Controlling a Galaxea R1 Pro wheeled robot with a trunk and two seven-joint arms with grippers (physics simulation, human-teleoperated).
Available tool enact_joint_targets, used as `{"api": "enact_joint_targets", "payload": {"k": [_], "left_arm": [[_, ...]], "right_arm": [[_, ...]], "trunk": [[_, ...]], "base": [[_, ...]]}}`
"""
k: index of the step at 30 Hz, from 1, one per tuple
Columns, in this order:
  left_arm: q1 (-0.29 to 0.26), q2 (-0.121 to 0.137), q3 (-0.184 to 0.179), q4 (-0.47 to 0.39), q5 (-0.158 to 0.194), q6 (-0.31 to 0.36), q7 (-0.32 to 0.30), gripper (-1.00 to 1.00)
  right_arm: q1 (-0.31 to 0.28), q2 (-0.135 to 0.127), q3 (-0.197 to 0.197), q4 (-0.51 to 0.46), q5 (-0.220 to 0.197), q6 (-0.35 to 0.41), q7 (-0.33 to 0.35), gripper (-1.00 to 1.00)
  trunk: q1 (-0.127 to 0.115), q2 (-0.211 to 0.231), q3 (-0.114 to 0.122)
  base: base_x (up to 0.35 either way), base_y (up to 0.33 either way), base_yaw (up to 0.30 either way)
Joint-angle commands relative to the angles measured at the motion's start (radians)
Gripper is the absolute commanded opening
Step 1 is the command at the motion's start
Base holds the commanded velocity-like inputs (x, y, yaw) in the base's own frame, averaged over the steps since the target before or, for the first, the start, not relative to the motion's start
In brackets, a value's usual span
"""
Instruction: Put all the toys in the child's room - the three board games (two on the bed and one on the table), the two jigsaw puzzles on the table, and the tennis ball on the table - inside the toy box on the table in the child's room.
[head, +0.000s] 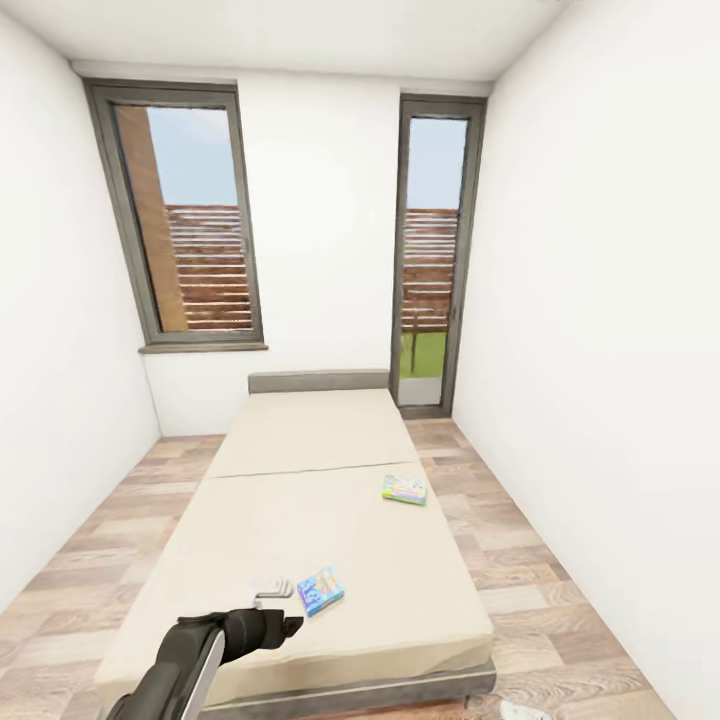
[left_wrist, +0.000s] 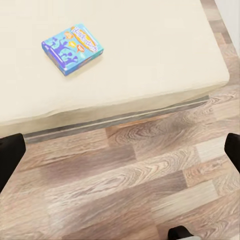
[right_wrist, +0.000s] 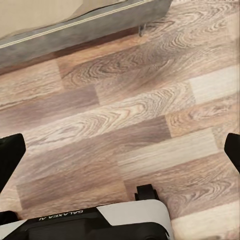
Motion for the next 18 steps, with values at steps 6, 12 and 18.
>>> {"api": "enact_joint_targets", "payload": {"k": [6,12,18], "left_arm": [[0.000,0.000,0.030,-0.001,-0.001,0.005,0.002,1.00],[-0.001,0.001,0.073,-0.005,-0.001,0.005,0.015,1.00],[-0.002,0.001,0.135,-0.007,0.003,0.008,0.114,1.00]], "right_arm": [[-0.001,0.009,0.004,-0.088,-0.004,0.052,-0.002,1.00],[-0.001,0.019,0.014,-0.431,-0.003,0.388,0.002,1.00],[0.001,0.024,0.057,-0.775,-0.005,0.608,0.016,1.00]], "trunk": [[0.000,-0.001,0.000],[0.000,-0.001,0.000],[0.000,-0.001,0.000]], "base": [[0.003,-0.004,-0.047],[0.000,-0.001,-0.006],[0.000,0.000,0.000]]}}
